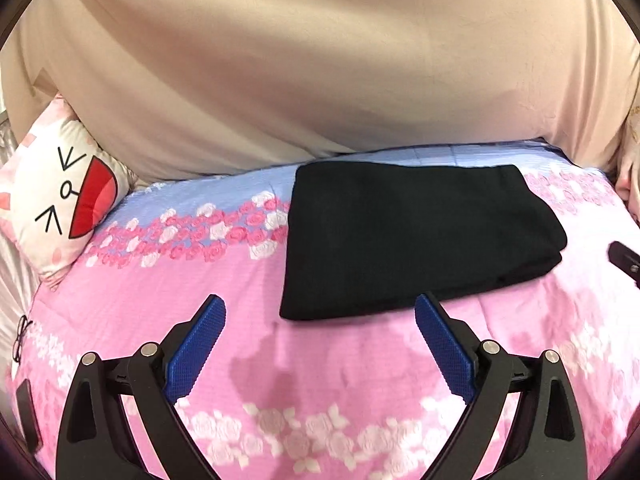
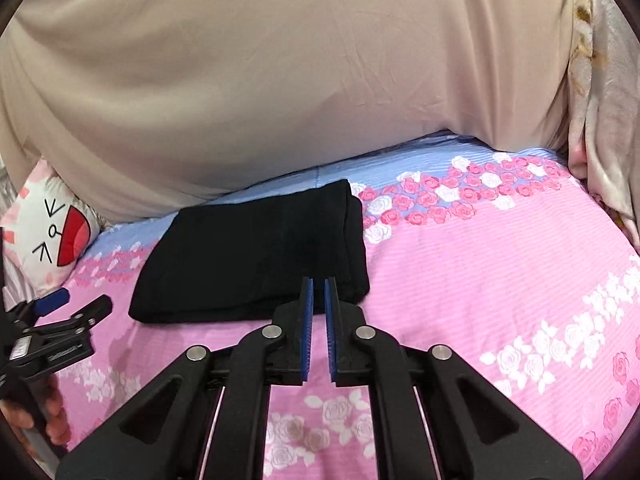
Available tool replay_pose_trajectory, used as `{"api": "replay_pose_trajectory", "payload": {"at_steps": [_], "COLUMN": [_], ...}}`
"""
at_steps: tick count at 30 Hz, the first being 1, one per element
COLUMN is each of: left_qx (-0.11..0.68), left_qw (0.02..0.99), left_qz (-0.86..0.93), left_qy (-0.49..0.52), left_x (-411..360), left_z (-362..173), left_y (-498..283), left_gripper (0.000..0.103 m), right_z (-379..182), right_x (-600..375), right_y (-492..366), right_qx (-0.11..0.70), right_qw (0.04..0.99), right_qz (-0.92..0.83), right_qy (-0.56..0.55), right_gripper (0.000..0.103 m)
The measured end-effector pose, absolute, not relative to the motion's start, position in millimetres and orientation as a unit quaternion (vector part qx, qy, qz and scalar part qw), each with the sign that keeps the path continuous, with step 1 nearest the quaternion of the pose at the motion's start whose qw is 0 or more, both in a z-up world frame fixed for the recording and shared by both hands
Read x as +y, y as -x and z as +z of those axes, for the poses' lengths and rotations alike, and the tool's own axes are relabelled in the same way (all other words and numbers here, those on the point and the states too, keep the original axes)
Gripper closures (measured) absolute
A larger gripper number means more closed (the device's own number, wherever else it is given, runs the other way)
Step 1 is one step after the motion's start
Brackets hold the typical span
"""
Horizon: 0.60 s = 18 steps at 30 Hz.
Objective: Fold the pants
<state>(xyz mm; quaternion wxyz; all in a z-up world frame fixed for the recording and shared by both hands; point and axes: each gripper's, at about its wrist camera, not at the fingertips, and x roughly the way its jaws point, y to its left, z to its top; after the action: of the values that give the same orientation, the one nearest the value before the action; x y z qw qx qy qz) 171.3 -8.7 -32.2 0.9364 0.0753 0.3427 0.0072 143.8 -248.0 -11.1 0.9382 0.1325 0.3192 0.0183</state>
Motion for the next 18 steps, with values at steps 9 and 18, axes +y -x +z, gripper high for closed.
{"api": "replay_pose_trajectory", "payload": {"at_steps": [9,18], "left_qx": [0.394,0.474], "left_qw": [0.919,0.88], "left_qz": [0.029,0.009], "left_qy": [-0.011,0.013], "left_x": [44,57], "left_z": [-65,-112], "left_y": [-197,-242], "left_gripper": [0.009,0.01], "right_z": [-67,-94], "right_x": [-283,-256], "right_y": [-186,-210], "right_qx": [0.379,0.412], "right_qw": [0.9,0.91], "right_qz": [0.051,-0.008], "right_qy": [-0.21,-0.054], "right_gripper": [0.069,0.048]}}
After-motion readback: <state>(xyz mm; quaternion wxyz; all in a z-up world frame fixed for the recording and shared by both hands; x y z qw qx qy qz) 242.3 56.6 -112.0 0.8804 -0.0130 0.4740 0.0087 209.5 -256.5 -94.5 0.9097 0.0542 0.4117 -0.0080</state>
